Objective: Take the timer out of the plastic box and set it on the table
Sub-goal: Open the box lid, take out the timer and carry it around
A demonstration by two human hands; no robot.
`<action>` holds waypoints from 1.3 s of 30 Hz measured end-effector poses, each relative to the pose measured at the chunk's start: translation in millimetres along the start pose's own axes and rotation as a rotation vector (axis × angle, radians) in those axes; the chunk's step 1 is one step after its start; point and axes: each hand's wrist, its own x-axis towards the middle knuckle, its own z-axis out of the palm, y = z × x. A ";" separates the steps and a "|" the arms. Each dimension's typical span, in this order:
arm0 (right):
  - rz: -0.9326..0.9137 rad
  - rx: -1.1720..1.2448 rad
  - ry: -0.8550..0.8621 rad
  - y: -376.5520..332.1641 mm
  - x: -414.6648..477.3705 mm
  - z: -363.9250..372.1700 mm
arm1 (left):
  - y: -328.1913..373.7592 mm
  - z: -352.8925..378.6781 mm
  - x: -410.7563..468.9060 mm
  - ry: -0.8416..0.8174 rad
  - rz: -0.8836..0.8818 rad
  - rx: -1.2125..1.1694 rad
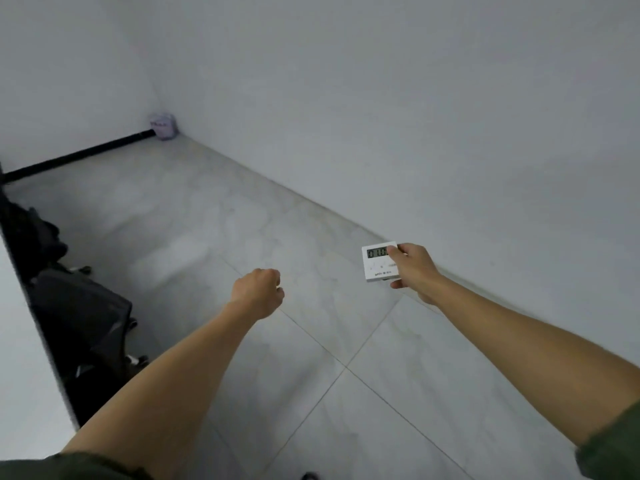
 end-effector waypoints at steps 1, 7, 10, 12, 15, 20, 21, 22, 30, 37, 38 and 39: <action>-0.006 -0.005 -0.023 -6.9 22.0 11.4 | -7.4 -1.4 18.1 -0.007 -0.015 0.002; -0.016 -0.017 -0.105 -43.6 150.9 83.1 | -57.8 -8.8 142.1 -0.026 -0.077 0.013; -0.024 -0.019 -0.119 -78.1 212.7 112.3 | -81.9 -30.8 212.0 -0.026 -0.103 0.007; -0.042 -0.013 -0.126 -103.9 246.5 124.5 | -93.4 -48.4 252.5 -0.008 -0.112 0.005; -0.057 -0.023 -0.142 -135.8 301.5 142.3 | -105.3 -67.3 310.2 -0.010 -0.121 0.007; -0.074 -0.029 -0.175 -172.0 402.1 176.3 | -124.0 -81.5 407.1 -0.006 -0.154 0.005; -0.078 -0.030 -0.187 -177.9 426.4 184.6 | -128.2 -82.6 429.7 -0.004 -0.162 0.009; -0.080 -0.033 -0.198 -182.4 449.4 192.1 | -131.9 -83.6 450.3 -0.002 -0.170 0.008; -0.107 -0.061 -0.319 -245.7 645.1 253.2 | -158.8 -108.2 629.4 0.017 -0.285 -0.011; -0.138 -0.105 -0.401 -314.5 781.3 323.0 | -204.4 -130.3 746.0 0.018 -0.400 -0.064; -0.142 -0.110 -0.409 -320.5 794.9 334.0 | -212.9 -132.0 759.8 0.016 -0.412 -0.065; -0.143 -0.109 -0.422 -327.2 811.4 348.2 | -223.4 -133.3 776.5 0.016 -0.421 -0.070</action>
